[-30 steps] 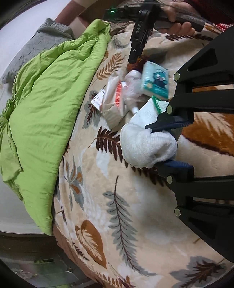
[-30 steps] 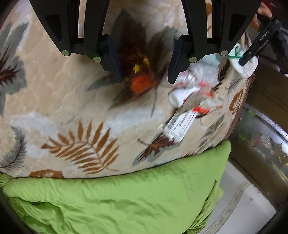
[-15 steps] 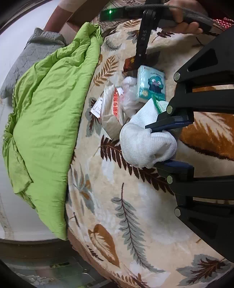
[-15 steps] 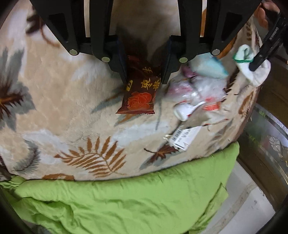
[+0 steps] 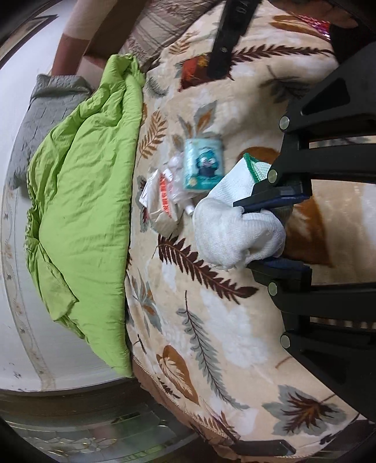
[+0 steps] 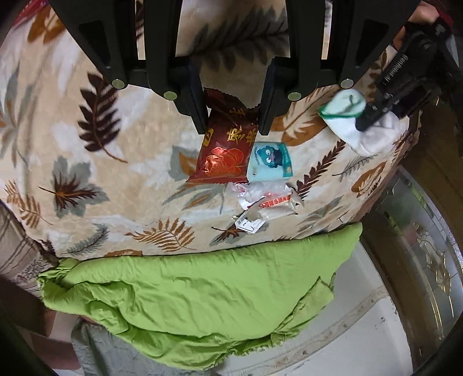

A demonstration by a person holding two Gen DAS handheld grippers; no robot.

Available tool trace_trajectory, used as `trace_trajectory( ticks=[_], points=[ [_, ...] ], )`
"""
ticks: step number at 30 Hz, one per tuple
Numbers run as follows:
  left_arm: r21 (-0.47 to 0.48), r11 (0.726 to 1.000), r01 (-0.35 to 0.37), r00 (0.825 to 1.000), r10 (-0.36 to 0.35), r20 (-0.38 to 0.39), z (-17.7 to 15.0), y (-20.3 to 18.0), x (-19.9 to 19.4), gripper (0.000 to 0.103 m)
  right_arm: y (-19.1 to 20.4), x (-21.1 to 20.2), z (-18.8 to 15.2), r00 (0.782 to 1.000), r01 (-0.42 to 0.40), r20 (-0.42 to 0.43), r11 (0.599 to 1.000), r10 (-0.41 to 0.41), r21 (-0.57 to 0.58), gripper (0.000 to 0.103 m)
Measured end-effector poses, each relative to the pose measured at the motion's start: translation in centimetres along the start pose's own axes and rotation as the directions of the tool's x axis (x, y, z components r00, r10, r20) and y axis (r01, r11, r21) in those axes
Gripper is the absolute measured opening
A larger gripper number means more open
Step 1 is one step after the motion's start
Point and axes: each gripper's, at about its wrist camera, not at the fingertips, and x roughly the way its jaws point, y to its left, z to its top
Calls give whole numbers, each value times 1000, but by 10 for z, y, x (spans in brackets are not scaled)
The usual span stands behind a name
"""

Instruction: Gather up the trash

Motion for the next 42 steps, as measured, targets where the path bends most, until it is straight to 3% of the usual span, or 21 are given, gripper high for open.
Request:
trace_trajectory(
  ticks=[14,42],
  points=[
    [43,996,-73,997,72,42,-5,-7,-5,29,16,-15,-27,999,43,16,998,-42,-46,39],
    [38,997,-74,997,73,38,-6,-7,-3,29,13,-16,-26,999,44,19,999,-43,-31,39]
  ],
)
